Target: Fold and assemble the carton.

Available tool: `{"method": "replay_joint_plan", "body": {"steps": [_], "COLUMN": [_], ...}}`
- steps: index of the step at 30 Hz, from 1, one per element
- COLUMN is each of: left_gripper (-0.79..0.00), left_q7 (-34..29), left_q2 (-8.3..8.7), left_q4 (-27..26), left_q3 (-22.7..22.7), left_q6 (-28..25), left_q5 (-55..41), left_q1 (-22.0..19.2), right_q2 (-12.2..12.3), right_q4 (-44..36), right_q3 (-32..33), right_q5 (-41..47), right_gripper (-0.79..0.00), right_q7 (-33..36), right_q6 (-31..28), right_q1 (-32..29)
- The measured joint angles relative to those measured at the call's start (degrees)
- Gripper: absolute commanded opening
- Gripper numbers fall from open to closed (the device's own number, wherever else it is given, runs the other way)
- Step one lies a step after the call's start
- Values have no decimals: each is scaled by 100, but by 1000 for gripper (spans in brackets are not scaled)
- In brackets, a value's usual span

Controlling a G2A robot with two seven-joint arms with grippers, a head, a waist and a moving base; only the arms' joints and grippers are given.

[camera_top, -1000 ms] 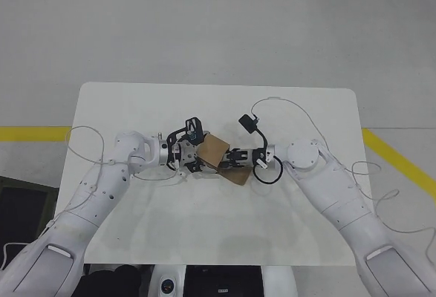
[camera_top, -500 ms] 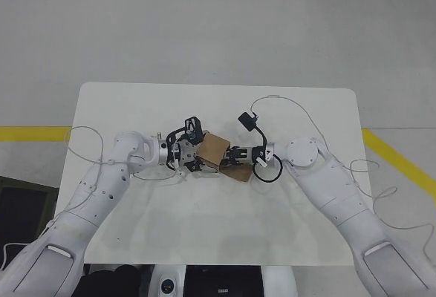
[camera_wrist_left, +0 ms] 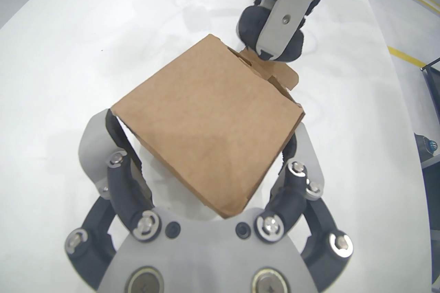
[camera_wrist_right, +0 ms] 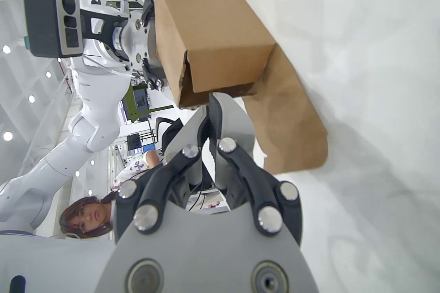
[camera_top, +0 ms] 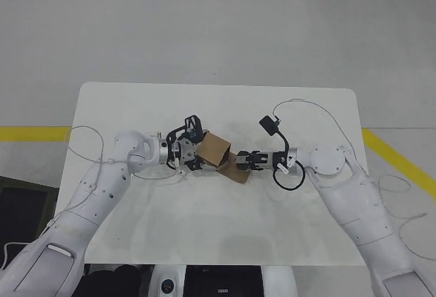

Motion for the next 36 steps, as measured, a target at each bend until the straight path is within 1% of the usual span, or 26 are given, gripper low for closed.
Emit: {"method": "replay_joint_plan", "body": {"steps": [3,6,9,11,13,16,22,30,33,36], "left_gripper": [0,0,0,0,0,0,0,0,0,0], "left_q7": [-7,-20,-23,-27,-30,-33,-21,-45,-46,-50], "left_q2": [-3,-7,-11,-13,-14,-16,-16,-22,-21,-20], "left_q4": [4,10,5,4,3,-4,-11,-37,-35,-18], "left_q3": [0,-1,-2,-1,-1,-4,-13,-7,-17,-27], "left_q6": [8,16,33,36,36,34,26,11,6,5], "left_q5": [1,-12,-18,-20,-21,-18,1,-19,-12,-8], "left_q1": [-3,-7,-8,-7,-7,-6,2,12,13,8], "right_q2": [143,237,269,269,254,219,154,37,6,-1], "right_q4": [-455,-724,-760,-680,-536,-255,129,433,471,410], "right_q3": [424,700,769,726,624,453,184,-197,-272,-286], "right_q5": [-210,-340,-356,-320,-324,-293,-184,182,302,342], "right_gripper": [-785,-779,-739,-693,-619,-573,-570,-566,-560,-536], "right_q7": [69,155,168,140,94,46,-62,-12,-21,-22], "right_q6": [235,407,477,468,456,380,227,-196,-350,-407], "right_q1": [-407,-741,-900,-926,-879,-735,-494,-179,-73,-12]}}
